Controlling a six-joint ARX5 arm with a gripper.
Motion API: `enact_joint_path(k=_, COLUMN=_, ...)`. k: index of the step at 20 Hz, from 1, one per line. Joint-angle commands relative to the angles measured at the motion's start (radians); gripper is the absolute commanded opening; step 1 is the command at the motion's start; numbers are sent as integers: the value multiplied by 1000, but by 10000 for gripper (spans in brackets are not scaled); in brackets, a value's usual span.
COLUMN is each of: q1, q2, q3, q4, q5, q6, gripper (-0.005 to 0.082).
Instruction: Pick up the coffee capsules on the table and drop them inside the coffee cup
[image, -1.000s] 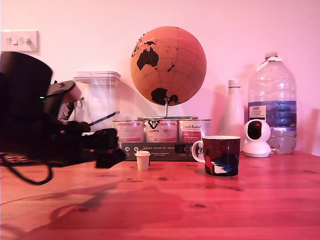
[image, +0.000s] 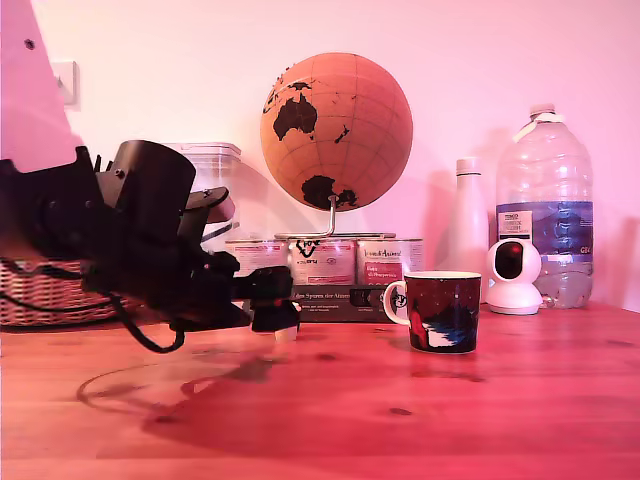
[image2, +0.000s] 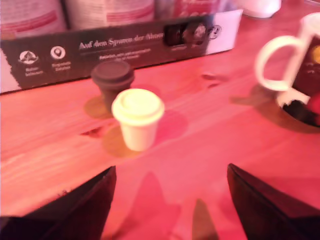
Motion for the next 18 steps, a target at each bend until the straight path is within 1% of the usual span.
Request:
enact_joint_path(k=1, q1=6, q2=26, q3=30, q4=-18, q5=8, q6=8, gripper=641)
enact_joint_path(k=4, q1=15, q2=37, q3=82, q4=-82, q5=12, q6=8, gripper=641)
enact_joint_path(k=8, q1=20, q2=73, q3=139, q4=-107, q5=35, q6=8, gripper=641)
enact_joint_path(k=15, q1=26, q2=156, q3=212, q4=-116, q5=34, q6=8, gripper=641)
enact_joint_path(k=18, q1=29, q2=168, q3=242, q4=-154, q5=34, q6=8, gripper=641)
